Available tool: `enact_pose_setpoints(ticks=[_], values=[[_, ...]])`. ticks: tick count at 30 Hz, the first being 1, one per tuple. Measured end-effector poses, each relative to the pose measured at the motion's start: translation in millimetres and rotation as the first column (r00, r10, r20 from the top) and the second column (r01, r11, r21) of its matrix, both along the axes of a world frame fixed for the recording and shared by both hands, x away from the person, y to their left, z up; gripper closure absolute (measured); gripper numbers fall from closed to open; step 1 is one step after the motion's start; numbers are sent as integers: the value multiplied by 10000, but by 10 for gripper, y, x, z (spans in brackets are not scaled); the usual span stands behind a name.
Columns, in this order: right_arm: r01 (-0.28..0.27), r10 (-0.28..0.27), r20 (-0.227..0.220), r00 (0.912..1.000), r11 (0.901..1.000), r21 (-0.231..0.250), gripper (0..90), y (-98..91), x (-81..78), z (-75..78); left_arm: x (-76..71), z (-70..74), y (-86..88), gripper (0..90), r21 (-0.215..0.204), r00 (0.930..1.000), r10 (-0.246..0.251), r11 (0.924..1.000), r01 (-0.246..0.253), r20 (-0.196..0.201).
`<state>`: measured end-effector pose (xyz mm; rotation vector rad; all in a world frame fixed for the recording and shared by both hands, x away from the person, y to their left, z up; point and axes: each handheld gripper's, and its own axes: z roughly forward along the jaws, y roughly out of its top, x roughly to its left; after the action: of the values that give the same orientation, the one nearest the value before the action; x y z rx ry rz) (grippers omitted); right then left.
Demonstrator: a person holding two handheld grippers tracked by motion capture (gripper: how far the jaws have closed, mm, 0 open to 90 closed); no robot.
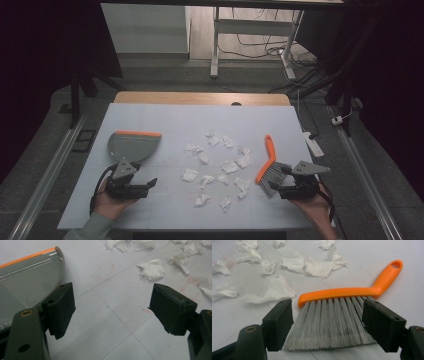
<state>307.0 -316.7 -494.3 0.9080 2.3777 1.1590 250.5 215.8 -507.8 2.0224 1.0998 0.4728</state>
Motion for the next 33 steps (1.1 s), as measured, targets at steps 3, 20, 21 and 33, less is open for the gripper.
enact_pose_setpoints(ticks=[3, 20, 21, 33], values=[[42, -42, -28, 10000, 10000, -71, 248, -3, 5, -10, 2, -9, -2, 212, 4, 10000, -28, 10000, 28, -13], [52, -58, -193, 9998, 9995, -323, 281, 23, 2, -26, 3, -17, -21, 212, 212, 10000, -65, 9998, 64, 45], [51, -57, -179, 9998, 9994, -329, 281, 26, 0, -25, 3, -16, -21, 212, 209, 10000, -65, 9998, 64, 51], [204, -205, -13, 9998, 9986, -489, 291, 53, -25, -16, -6, -8, -45, 219, 280, 9997, -151, 9995, 145, 205]])
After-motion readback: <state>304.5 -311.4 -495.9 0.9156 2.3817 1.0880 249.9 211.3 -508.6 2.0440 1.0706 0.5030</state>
